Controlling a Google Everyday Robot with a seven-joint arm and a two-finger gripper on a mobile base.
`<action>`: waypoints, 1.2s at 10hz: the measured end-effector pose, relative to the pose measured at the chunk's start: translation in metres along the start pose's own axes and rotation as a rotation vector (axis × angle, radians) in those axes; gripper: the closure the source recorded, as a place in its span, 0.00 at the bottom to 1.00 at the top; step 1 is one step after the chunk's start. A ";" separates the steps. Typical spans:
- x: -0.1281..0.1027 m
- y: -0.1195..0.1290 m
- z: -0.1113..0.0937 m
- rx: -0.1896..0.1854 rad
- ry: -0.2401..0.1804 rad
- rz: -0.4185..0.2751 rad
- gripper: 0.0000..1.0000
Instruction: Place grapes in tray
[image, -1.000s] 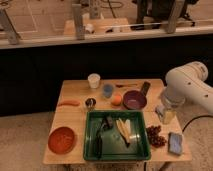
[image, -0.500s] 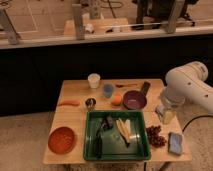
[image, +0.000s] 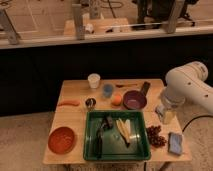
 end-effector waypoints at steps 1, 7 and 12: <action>0.000 0.000 0.000 0.000 0.000 0.000 0.20; 0.002 0.006 0.020 -0.058 0.002 -0.024 0.20; 0.012 0.048 0.060 -0.172 -0.055 -0.021 0.20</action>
